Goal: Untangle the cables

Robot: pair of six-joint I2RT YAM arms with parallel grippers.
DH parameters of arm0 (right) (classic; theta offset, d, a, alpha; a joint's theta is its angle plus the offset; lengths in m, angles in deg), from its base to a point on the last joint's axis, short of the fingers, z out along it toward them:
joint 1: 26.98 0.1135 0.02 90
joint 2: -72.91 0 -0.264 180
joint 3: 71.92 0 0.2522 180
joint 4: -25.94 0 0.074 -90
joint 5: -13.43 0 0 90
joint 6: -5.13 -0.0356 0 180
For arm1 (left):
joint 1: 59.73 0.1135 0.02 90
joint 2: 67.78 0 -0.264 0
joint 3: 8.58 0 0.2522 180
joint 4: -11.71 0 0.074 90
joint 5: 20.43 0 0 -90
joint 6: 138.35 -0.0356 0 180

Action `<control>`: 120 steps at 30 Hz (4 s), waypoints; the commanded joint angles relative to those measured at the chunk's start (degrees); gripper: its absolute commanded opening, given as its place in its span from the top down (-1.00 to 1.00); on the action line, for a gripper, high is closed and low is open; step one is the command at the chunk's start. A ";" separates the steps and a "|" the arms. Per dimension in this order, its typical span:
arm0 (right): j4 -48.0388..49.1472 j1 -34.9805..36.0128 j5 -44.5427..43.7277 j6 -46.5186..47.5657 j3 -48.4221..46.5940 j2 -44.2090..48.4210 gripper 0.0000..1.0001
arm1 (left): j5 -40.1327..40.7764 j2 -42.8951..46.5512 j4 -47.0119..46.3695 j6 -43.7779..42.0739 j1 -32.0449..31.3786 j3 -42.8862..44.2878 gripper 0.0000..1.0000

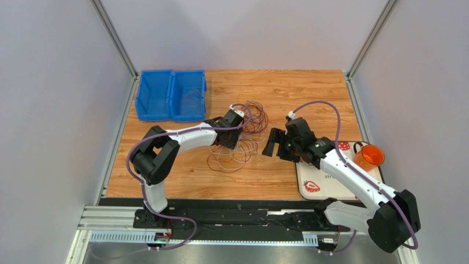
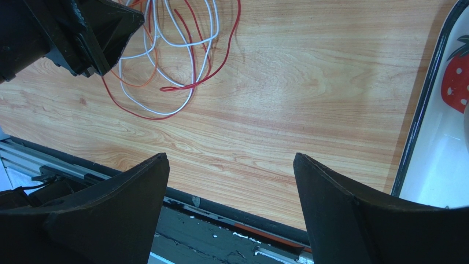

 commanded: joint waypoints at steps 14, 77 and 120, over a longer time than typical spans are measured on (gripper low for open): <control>1.09 0.16 0.47 1.43 -0.52 -1.14 -0.76 | 1.03 -2.90 -2.34 -2.23 0.46 5.29 0.11; 2.59 0.07 3.02 1.26 0.18 1.23 -0.75 | -1.34 32.08 19.28 0.50 20.14 26.03 1.00; 2.32 0.07 2.06 3.63 1.23 -2.11 -0.75 | -5.03 -3.95 10.85 11.13 53.20 49.94 1.00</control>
